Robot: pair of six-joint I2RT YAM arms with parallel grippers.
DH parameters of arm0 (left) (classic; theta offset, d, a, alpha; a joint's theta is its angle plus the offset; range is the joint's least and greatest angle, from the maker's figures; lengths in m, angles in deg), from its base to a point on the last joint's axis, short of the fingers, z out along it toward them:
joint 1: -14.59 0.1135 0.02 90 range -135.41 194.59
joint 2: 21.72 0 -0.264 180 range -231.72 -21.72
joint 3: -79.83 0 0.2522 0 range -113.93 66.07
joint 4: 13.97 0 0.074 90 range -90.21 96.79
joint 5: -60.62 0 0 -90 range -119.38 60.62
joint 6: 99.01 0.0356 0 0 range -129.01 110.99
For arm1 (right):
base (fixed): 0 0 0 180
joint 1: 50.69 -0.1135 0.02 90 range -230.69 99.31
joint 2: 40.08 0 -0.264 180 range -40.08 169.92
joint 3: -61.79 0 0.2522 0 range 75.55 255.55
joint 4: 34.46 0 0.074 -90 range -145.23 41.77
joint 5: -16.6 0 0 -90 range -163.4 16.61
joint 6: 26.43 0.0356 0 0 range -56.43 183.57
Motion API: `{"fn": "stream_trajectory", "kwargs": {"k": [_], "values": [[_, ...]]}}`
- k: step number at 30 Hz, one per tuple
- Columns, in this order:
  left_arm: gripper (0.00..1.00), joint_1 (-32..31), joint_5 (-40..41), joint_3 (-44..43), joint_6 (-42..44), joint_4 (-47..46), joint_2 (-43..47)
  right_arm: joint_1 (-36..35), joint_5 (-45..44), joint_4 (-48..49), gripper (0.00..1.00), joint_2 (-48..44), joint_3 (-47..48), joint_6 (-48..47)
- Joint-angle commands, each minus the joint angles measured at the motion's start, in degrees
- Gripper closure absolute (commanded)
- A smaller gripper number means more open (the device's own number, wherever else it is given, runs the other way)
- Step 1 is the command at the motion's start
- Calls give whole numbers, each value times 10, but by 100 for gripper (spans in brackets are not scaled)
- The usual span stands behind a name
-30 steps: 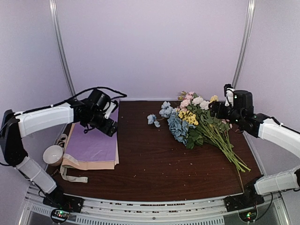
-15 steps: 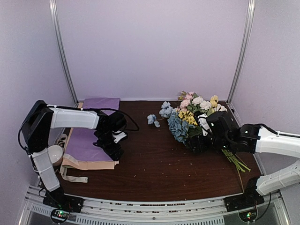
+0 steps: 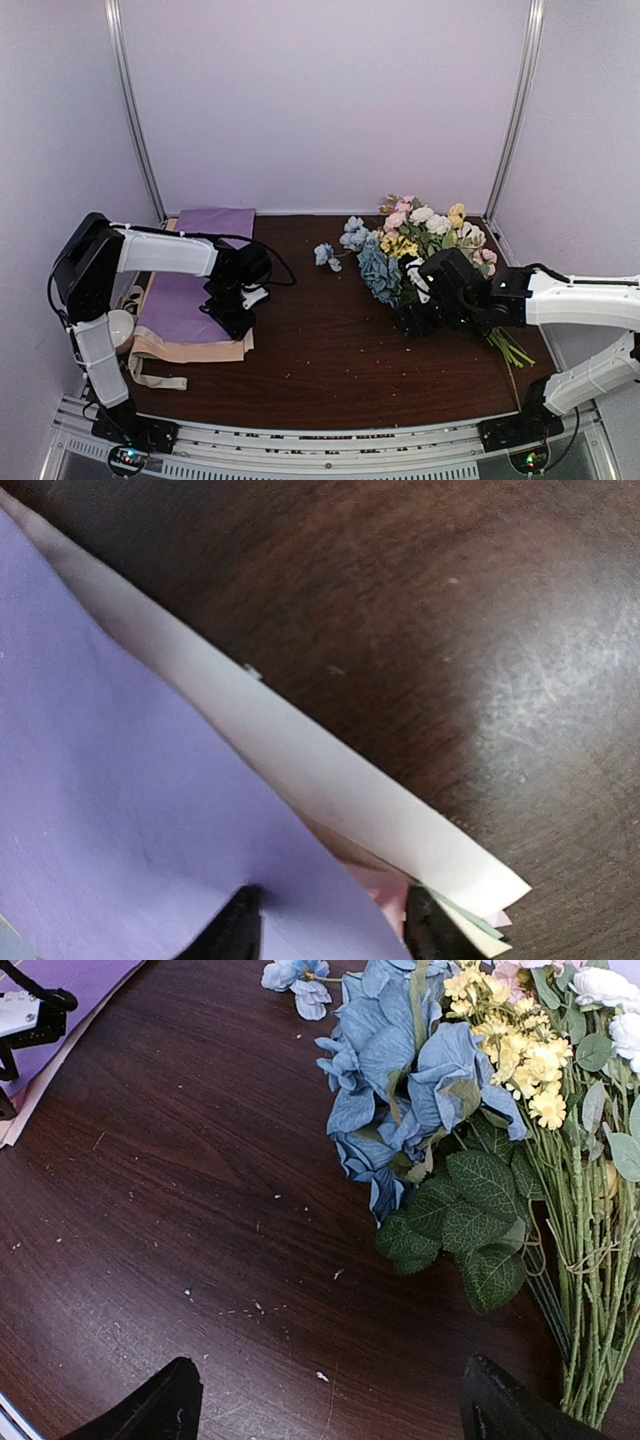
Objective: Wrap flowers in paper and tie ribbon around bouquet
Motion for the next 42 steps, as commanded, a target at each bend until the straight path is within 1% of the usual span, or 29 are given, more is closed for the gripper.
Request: {"fn": "stream_trajectory", "kwargs": {"k": [1,2,3,4,5,6,9,13,18,21,24,27,29,32,36,38,40,42], "values": [[59,-1,21,-12,11,2,-1,-4,-20,-17,9,13,35,-16],[65,-1,25,-10,12,1,2,-4,-21,-20,9,16,40,-17],[75,-1,29,-8,12,-1,5,-3,-22,-22,9,19,45,-18],[87,-1,32,-6,14,-6,10,-3,-22,-25,9,22,50,-18],[96,-1,34,-5,15,-10,15,-3,-22,-27,9,23,53,-19],[100,-1,36,-2,17,-15,21,-4,-22,-28,9,23,56,-19],[100,-1,56,-4,13,-16,50,-4,-21,-34,9,24,63,-17],[100,-1,72,-15,4,-25,134,-5,-13,-44,9,21,76,-17],[100,-1,74,-26,5,-45,249,-5,10,-44,8,19,99,-23],[100,-3,44,-35,-9,-45,304,-4,34,-43,9,17,114,-23],[100,-34,7,-43,-22,-55,356,-5,90,-13,8,8,116,-25],[100,-95,5,-55,-26,-74,408,-6,165,35,7,4,110,-24],[100,-121,6,-56,-48,-87,438,-5,196,58,6,17,115,-17],[100,-126,30,-23,-125,-103,491,-5,187,47,4,69,140,3],[100,-127,68,53,-209,-116,565,-1,194,-25,4,183,224,23],[100,-127,87,87,-239,-111,600,4,219,-49,4,241,262,37],[100,-127,88,123,-262,-111,629,16,265,-50,4,296,287,55],[100,-127,85,145,-275,-111,649,29,283,-52,5,341,312,70]]}}
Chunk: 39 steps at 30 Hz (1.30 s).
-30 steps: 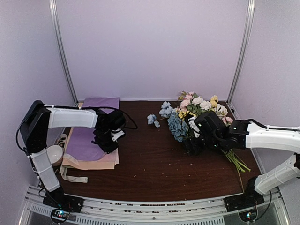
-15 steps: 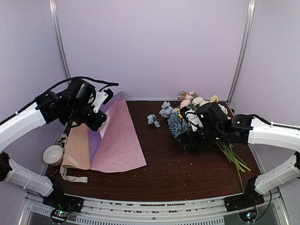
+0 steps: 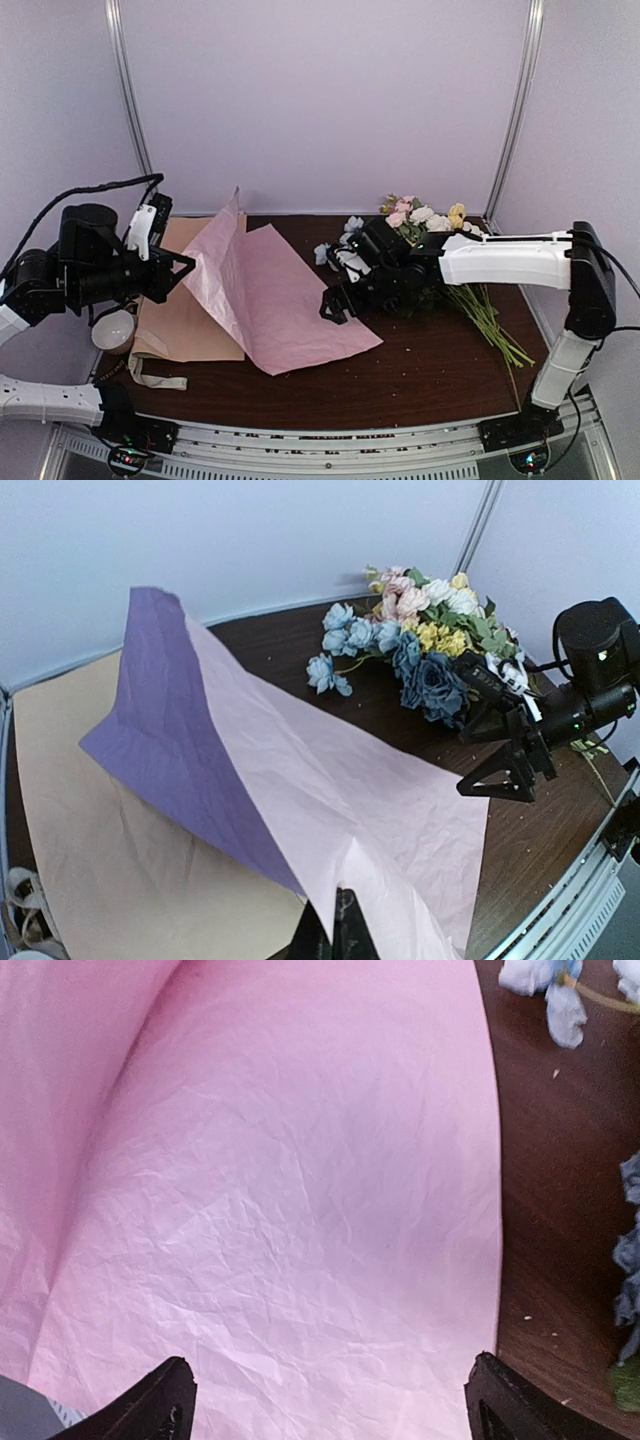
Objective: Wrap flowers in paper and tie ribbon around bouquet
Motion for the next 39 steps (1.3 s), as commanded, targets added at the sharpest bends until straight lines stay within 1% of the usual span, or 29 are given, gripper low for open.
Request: {"fn": "stream_trajectory", "kwargs": {"k": [1,3,7,13,15,18,21,23,26,29,32,36,39], "values": [[100,2,18,49,-72,-15,31,24,58,-49,5,88,55,41],[100,1,11,66,-80,-15,41,24,31,-73,5,125,85,34],[100,2,-8,101,-86,-28,60,25,9,-135,5,197,143,15],[100,2,-26,136,-78,-45,91,30,-74,-187,4,245,218,5],[100,2,-29,140,-72,-44,100,36,-72,-198,4,264,247,5],[100,1,-21,152,-65,-46,115,38,-28,-205,4,295,277,10],[100,2,-13,167,-60,-50,124,39,64,-186,3,316,284,26],[100,2,-12,176,-55,-54,131,39,112,-162,5,322,280,43],[100,1,3,193,-54,-60,142,39,151,-125,6,324,274,74],[100,2,-4,206,-55,-66,151,38,202,-87,9,324,266,106],[100,2,-2,211,-58,-65,155,38,256,-18,12,320,243,149],[100,2,5,218,-65,-64,160,38,276,52,18,323,236,200],[100,2,4,223,-67,-65,160,36,281,91,19,328,240,230]]}}
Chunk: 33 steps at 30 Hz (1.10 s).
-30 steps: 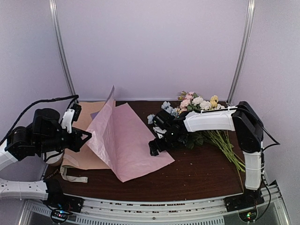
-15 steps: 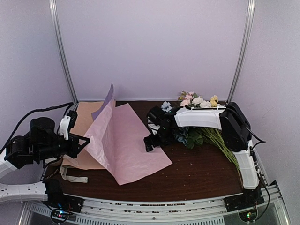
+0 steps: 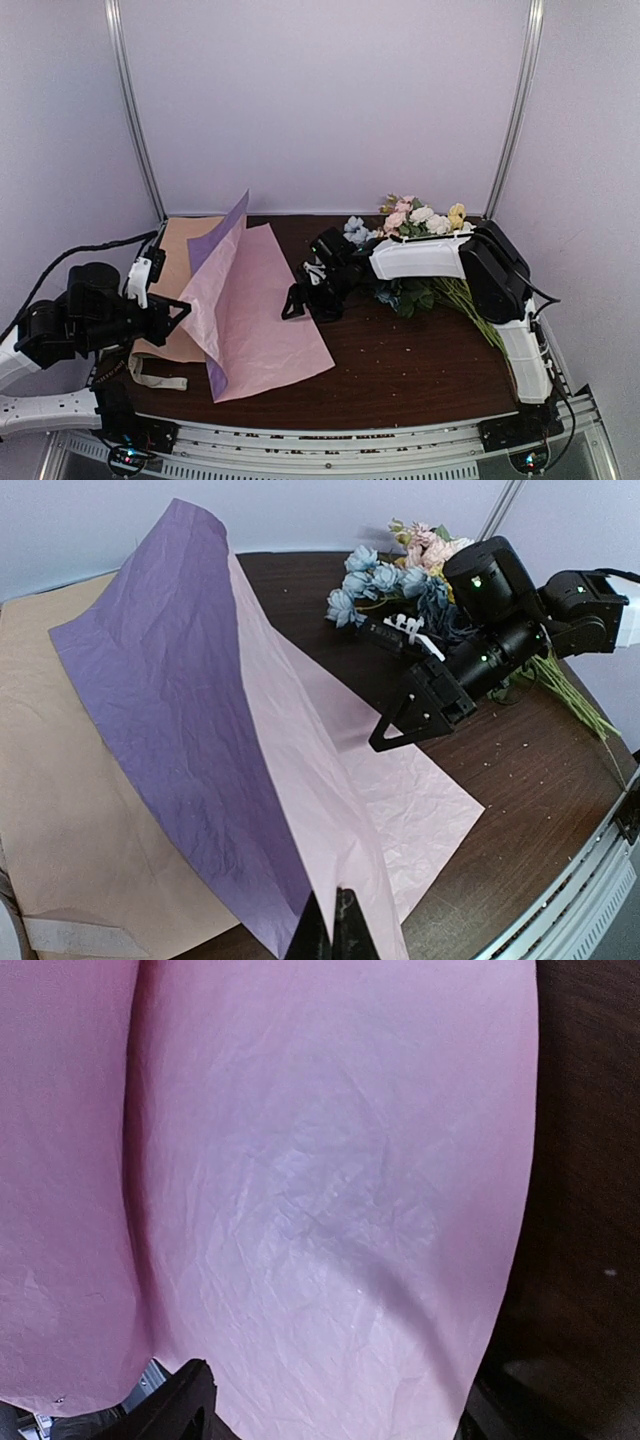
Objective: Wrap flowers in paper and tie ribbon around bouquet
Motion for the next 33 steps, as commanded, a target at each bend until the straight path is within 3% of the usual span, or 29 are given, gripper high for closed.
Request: {"fn": "stream_trajectory", "kwargs": {"k": [1,5,7,11,15,19,22,28,33], "values": [[100,2,9,12,-4,-33,5,-4,34,90,20,14,-2,69],[100,2,10,12,-12,-35,5,-10,34,101,22,28,14,84],[100,2,13,11,-13,-34,9,-15,42,108,28,37,23,93],[100,2,30,6,-20,-12,16,-19,49,114,63,45,41,94],[100,2,93,-27,-55,69,20,-8,2,76,100,25,64,54],[100,2,145,-53,-77,129,25,10,-103,-16,100,-36,94,-38],[100,3,177,-68,-76,141,18,16,-203,-67,100,-131,68,-100],[100,16,236,-85,-34,108,-36,14,-310,-61,100,-328,-106,-141],[100,152,138,-62,31,11,-87,-8,-361,-51,100,-458,-252,-116]]}}
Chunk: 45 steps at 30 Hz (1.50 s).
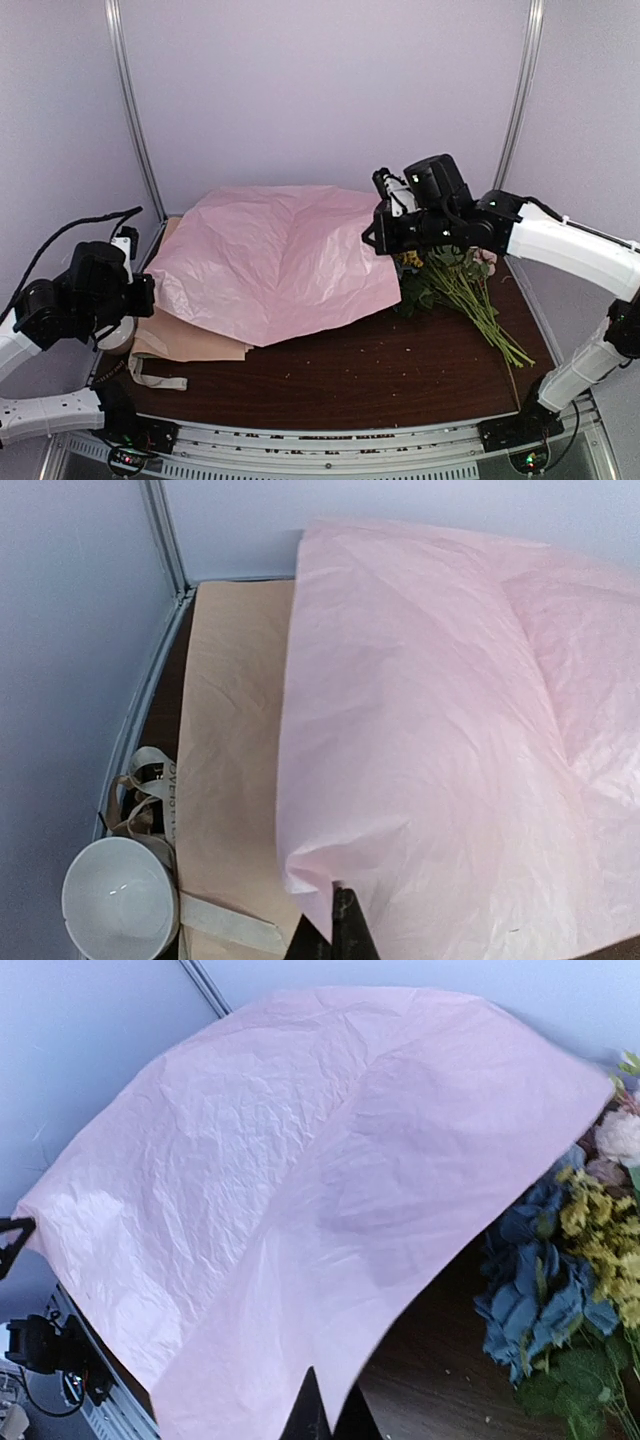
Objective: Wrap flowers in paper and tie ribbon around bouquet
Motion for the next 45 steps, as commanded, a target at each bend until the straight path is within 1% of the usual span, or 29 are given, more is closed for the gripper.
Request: {"fn": "stream_trajectory", "kwargs": {"k": [1,3,5,8,9,12,14,16,18,20,22,24,26,27,30,33,35,38,39,41,43,44,45], "values": [[100,127,-76,18,71,-112,-46,-28,-83,-15,100,-59,-123,6],[100,169,-104,25,90,-139,-83,-50,-80,2,100,-93,-167,22],[100,189,-127,22,110,-164,-125,-76,-70,14,100,-103,-200,37],[100,206,-167,10,137,-185,-207,-122,-62,0,100,-88,-211,40],[100,216,-178,2,147,-184,-229,-137,-46,-8,98,-79,-206,32],[100,243,-183,-24,181,-170,-283,-183,1,-41,84,-53,-187,3],[100,252,-176,-43,211,-157,-306,-213,31,-54,74,-45,-188,-21],[100,254,-170,-58,237,-146,-327,-229,57,-69,63,-42,-191,-41],[100,253,-182,-66,261,-146,-346,-231,52,-91,55,-50,-193,-53],[100,254,-193,-69,276,-147,-364,-229,30,-111,49,-66,-192,-64],[100,254,-187,-78,289,-141,-384,-220,17,-121,42,-83,-187,-76],[100,254,-174,-94,300,-126,-404,-196,-3,-126,33,-99,-178,-81],[100,254,-160,-114,313,-111,-422,-149,-28,-129,24,-111,-178,-77],[100,254,-153,-123,318,-104,-429,-117,-36,-127,23,-113,-181,-73],[100,255,-133,-141,332,-91,-442,-7,-36,-114,21,-101,-181,-51],[100,255,-138,-142,336,-90,-444,90,10,-42,17,-75,-183,-29],[100,255,-143,-139,337,-92,-445,134,36,1,16,-41,-165,-16],[100,255,-147,-132,338,-94,-443,183,62,29,16,16,-121,-3],[100,254,-148,-129,339,-96,-441,195,73,38,18,34,-108,2],[100,255,-152,-124,341,-100,-438,209,107,51,25,63,-85,12],[100,255,-153,-123,342,-102,-436,210,120,61,31,82,-72,14],[100,255,-152,-123,343,-102,-435,210,121,61,36,92,-67,17],[100,256,-151,-123,344,-103,-435,210,126,60,47,99,-62,18]]}}
